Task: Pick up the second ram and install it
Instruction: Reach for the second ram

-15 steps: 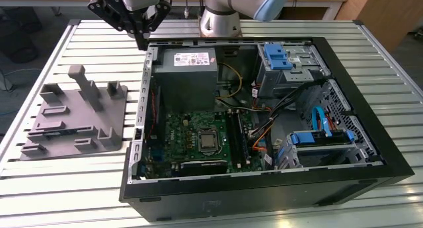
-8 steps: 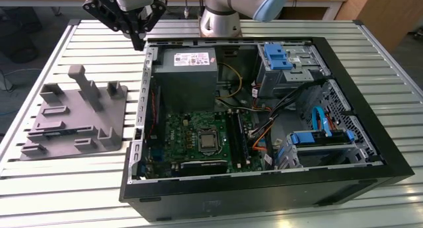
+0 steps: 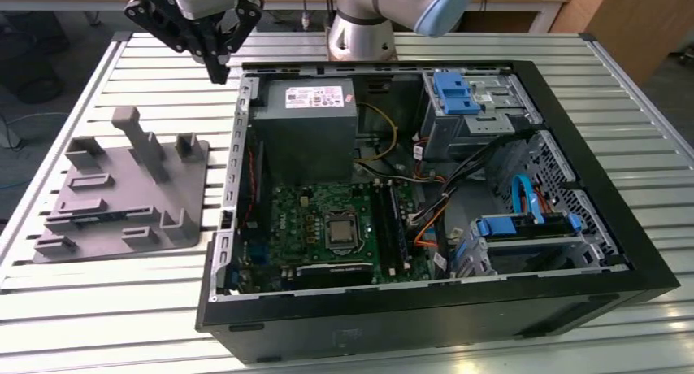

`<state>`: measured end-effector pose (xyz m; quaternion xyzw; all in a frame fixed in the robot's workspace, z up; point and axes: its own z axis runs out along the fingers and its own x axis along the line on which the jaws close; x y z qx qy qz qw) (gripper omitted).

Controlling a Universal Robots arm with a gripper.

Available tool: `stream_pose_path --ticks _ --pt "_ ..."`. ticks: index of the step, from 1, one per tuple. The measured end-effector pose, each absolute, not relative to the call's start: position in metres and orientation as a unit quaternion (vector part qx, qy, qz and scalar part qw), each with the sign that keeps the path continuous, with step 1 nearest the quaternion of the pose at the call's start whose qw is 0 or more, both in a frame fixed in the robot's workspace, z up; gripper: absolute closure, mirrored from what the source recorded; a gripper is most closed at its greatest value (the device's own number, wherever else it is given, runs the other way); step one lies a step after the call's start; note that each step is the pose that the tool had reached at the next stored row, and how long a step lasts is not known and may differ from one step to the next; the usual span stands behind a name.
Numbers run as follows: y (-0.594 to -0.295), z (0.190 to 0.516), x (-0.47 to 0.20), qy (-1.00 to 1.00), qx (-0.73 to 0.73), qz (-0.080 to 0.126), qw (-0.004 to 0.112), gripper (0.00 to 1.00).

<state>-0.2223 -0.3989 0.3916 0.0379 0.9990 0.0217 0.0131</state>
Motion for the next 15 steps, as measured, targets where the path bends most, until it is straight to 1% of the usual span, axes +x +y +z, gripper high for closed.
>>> stream_pose_path --ticks 15 --pt "-0.399 0.39 -0.251 0.999 0.038 0.022 0.013 0.9"
